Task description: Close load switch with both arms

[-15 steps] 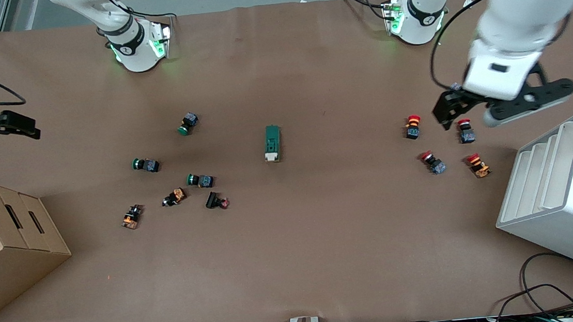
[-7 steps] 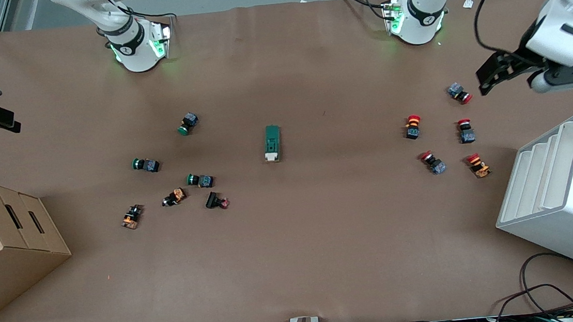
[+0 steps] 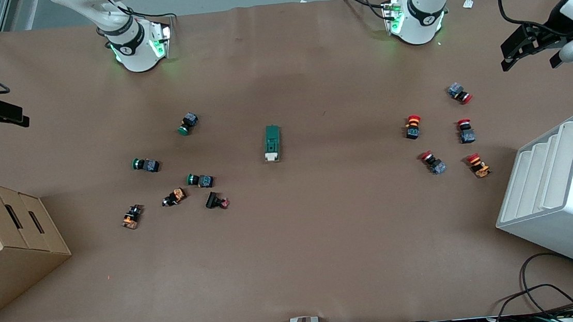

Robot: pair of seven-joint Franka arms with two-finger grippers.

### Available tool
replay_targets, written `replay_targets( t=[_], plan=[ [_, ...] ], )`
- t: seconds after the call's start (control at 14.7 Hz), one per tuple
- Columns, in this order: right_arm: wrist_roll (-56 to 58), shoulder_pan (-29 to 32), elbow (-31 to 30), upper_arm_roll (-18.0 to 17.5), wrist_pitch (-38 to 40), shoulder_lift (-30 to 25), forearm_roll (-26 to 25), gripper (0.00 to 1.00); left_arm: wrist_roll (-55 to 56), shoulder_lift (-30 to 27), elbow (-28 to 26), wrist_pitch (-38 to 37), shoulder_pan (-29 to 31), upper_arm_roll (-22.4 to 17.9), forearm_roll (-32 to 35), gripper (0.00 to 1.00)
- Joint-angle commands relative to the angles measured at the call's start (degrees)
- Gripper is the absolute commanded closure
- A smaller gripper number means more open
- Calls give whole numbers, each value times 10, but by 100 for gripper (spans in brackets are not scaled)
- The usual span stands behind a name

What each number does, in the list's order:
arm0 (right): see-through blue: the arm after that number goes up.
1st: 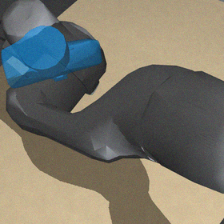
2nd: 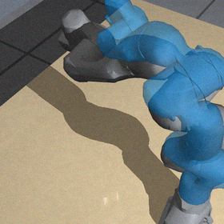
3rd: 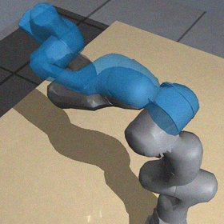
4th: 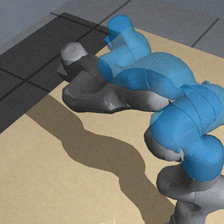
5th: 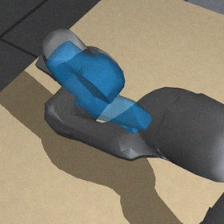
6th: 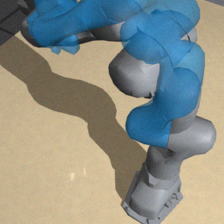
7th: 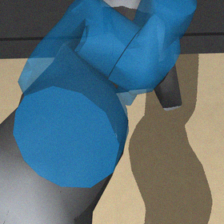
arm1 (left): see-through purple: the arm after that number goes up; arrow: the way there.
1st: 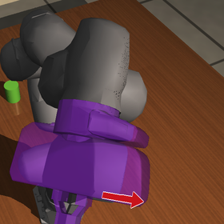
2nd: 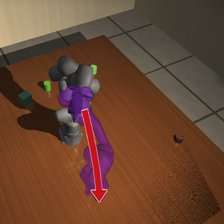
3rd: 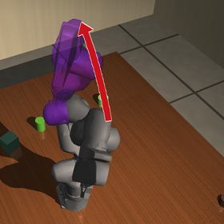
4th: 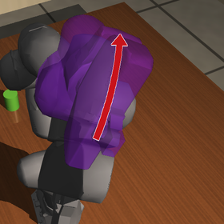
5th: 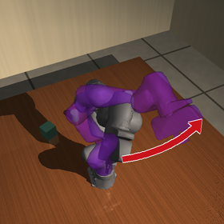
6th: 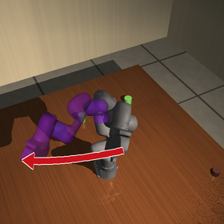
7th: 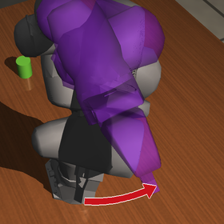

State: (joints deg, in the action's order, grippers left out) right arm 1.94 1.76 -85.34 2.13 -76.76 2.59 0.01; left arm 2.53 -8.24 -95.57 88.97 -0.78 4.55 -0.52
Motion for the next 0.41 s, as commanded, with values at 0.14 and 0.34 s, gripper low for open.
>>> replay_targets(
  t=[0.14,0.34],
  plan=[
    [8,0,-71,-3,-28,-60,11,0,-8,2,11,2,-6,-5,1,0],
    [-2,-13,-92,-1,-30,-82,10,0,-2,4,11,-1,-5,-5,1,0]
  ],
)
